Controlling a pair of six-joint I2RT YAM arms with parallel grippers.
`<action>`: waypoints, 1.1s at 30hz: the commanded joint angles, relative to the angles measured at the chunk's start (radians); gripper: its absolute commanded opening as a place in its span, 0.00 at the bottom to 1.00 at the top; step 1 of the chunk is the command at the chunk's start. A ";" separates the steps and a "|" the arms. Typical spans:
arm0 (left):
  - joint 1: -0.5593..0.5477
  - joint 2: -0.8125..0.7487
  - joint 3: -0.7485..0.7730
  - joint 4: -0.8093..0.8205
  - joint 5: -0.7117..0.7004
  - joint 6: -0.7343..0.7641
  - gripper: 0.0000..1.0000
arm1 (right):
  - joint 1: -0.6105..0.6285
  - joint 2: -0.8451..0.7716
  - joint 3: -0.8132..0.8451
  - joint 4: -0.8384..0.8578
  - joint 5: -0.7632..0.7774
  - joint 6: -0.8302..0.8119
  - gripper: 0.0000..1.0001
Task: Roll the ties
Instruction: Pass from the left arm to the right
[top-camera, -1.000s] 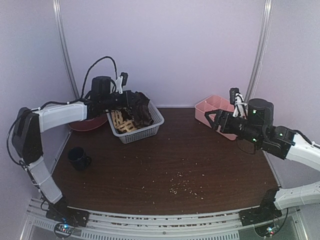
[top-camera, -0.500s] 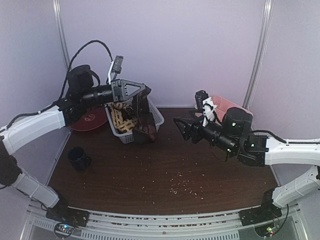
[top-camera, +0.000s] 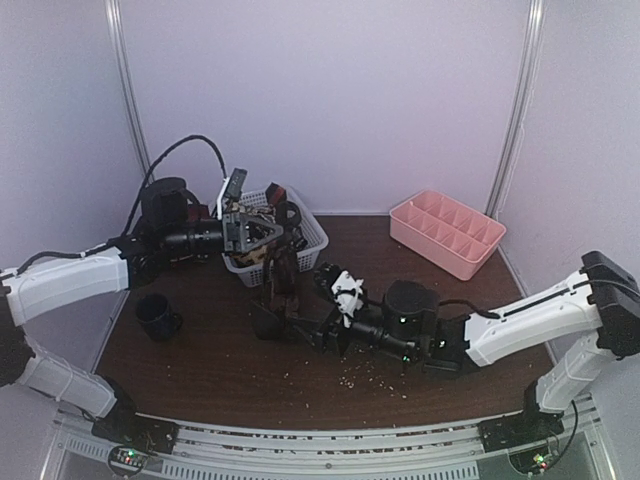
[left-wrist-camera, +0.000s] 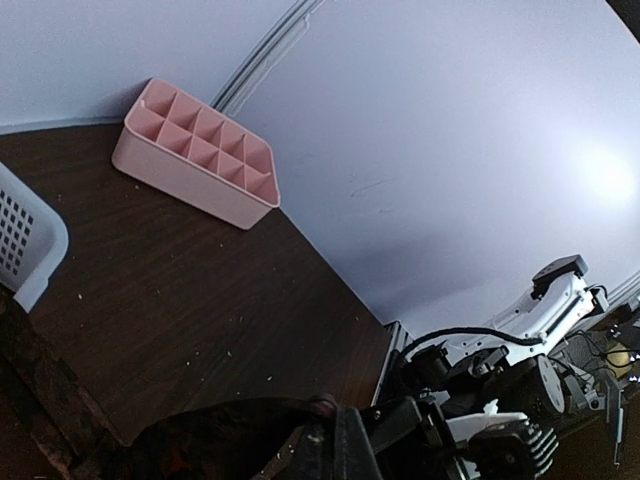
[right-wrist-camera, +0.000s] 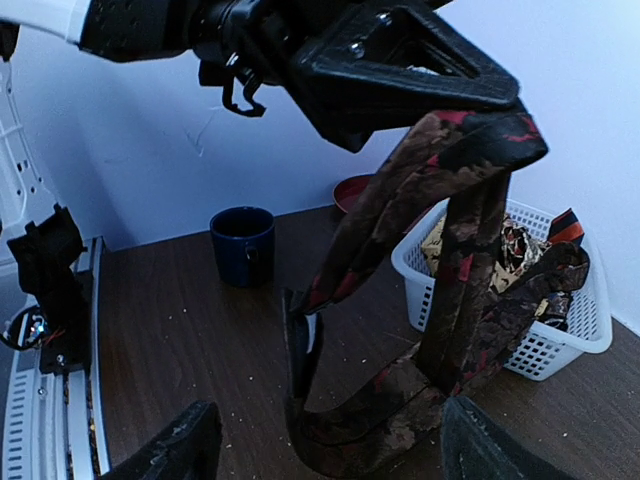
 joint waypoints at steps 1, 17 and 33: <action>-0.001 0.021 -0.025 0.117 0.004 -0.050 0.00 | 0.012 0.108 0.049 0.142 0.005 -0.030 0.79; -0.001 -0.006 -0.053 0.038 -0.060 -0.071 0.00 | 0.019 0.380 0.128 0.318 0.004 -0.109 0.41; -0.002 -0.049 0.037 -0.296 -0.341 0.132 0.39 | 0.013 -0.093 -0.268 0.271 0.085 -0.037 0.00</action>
